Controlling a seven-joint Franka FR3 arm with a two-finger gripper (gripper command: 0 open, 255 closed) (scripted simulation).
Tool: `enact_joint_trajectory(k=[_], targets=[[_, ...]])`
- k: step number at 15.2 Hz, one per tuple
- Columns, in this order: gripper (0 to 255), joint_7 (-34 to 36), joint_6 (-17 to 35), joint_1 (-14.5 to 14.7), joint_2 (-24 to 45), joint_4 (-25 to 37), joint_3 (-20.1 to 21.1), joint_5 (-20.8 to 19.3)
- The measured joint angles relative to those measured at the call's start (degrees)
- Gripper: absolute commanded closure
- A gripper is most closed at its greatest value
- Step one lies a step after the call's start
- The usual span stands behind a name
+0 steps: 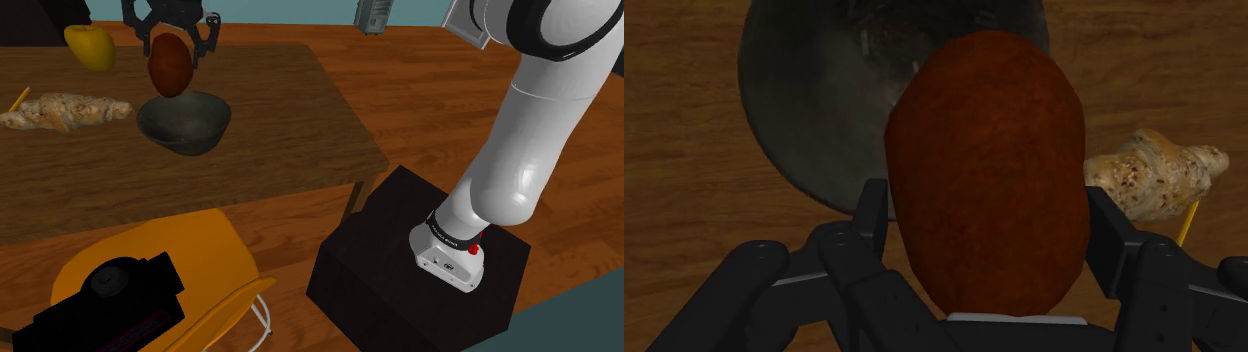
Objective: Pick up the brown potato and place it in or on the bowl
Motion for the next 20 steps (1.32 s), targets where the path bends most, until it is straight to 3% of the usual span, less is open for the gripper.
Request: enact_joint_trajectory(k=[12, 19, 20], targets=[[255, -0.4, 9.3, -0.4, -0.2, -9.5, -0.1, 0.2], [255, -0.5, 10.2, -0.4, 0.0, -10.2, -0.2, 0.2], [0, -0.5, 10.2, -0.4, 0.0, -10.2, -0.2, 0.2]])
